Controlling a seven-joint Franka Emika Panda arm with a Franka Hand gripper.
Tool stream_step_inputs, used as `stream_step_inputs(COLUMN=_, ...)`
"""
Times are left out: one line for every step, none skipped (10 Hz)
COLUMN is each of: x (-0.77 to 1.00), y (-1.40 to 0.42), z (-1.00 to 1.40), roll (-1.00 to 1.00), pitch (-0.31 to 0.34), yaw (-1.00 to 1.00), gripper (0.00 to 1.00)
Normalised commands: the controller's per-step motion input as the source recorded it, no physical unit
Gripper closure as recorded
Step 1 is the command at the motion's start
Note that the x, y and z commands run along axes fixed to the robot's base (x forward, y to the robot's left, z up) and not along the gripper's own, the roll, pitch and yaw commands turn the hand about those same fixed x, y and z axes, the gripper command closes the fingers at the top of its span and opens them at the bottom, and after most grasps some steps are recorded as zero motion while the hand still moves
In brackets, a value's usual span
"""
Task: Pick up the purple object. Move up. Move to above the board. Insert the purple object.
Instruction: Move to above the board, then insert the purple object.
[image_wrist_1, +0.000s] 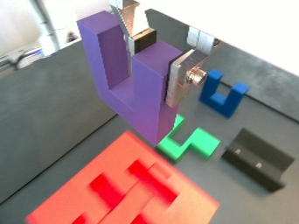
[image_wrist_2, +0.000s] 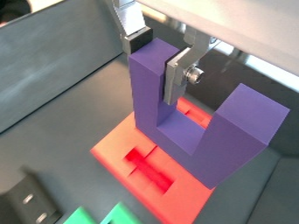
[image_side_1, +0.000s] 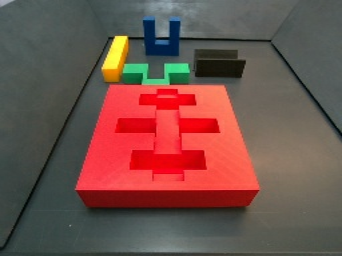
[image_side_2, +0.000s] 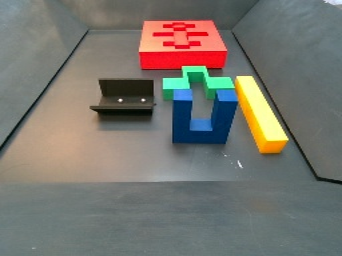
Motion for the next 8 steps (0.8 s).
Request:
stream_step_inputs(x=0.02, y=-0.37, z=0.07, roll=0.01, pitch=0.112, yaw=0.01, gripper=1.00)
stream_step_inputs(x=0.00, y=0.00, z=-0.05, roll=0.00, pitch=0.000, yaw=0.00, gripper=1.00)
stream_step_inputs(x=0.38, y=-0.42, z=-0.50, roll=0.09, pitch=0.000, yaw=0.00, gripper=1.00)
stream_step_inputs(x=0.63, y=-0.63, z=-0.82, roll=0.09, pitch=-0.050, yaw=0.10, gripper=1.00)
stream_step_inputs(x=0.63, y=-0.59, z=-0.87, roll=0.00, pitch=-0.089, yaw=0.17, gripper=1.00)
stream_step_inputs(x=0.62, y=-0.57, z=-0.87, roll=0.00, pitch=-0.091, yaw=0.19, gripper=1.00)
stream_step_inputs(x=0.59, y=-0.60, z=-0.87, roll=0.03, pitch=-0.077, yaw=0.17, gripper=1.00)
stream_step_inputs(x=0.57, y=-0.63, z=-0.90, roll=0.12, pitch=-0.046, yaw=0.15, gripper=1.00)
